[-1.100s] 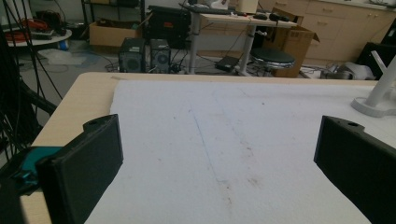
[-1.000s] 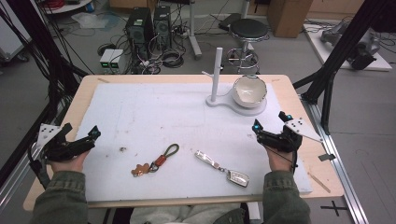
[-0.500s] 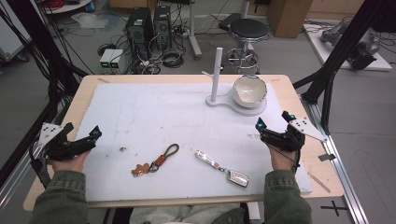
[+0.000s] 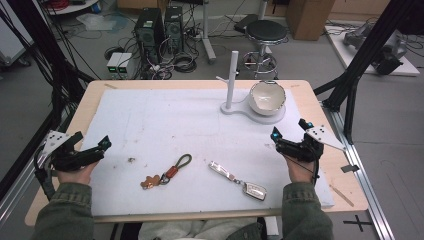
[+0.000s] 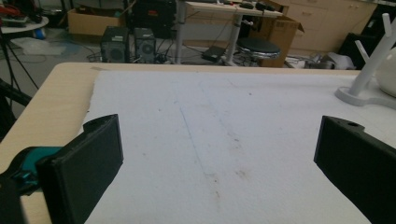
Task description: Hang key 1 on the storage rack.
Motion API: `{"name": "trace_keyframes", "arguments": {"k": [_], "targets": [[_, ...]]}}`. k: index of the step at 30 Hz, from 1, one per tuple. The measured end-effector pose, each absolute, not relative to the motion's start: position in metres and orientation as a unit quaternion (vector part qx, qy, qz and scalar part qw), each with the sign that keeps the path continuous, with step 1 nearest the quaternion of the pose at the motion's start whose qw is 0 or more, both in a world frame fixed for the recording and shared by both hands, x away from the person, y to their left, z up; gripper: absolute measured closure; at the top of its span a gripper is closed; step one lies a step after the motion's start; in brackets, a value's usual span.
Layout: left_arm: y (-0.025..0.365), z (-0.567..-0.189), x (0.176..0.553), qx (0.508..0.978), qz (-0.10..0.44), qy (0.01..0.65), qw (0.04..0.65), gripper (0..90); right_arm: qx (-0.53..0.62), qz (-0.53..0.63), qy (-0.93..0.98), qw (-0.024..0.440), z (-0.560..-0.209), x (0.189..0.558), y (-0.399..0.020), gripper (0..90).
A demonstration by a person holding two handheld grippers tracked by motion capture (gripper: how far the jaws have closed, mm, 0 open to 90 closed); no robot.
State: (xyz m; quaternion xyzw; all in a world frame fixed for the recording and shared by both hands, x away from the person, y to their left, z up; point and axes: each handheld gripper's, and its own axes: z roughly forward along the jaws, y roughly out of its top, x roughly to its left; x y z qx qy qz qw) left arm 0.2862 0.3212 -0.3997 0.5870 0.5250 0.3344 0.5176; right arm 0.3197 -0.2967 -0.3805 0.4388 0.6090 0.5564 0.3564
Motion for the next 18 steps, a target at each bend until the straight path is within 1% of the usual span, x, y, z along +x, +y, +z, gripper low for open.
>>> {"name": "trace_keyframes", "arguments": {"k": [8, 13, 17, 18], "targets": [[0.310, -0.394, 0.288, 0.605, 0.309, 0.508, 0.530, 1.7, 0.436, 0.554, 0.611, 0.359, -0.380, 0.319, -0.297, 0.7], [0.303, -0.391, 0.288, 0.618, 0.302, 0.498, 0.528, 1.7, 0.436, 0.555, 0.611, 0.358, -0.380, 0.319, -0.297, 0.7], [0.293, -0.386, 0.288, 0.636, 0.297, 0.482, 0.524, 1.7, 0.435, 0.552, 0.614, 0.359, -0.381, 0.320, -0.296, 0.8], [0.286, -0.385, 0.289, 0.647, 0.290, 0.474, 0.522, 1.7, 0.435, 0.551, 0.615, 0.360, -0.381, 0.320, -0.296, 0.7]]}}
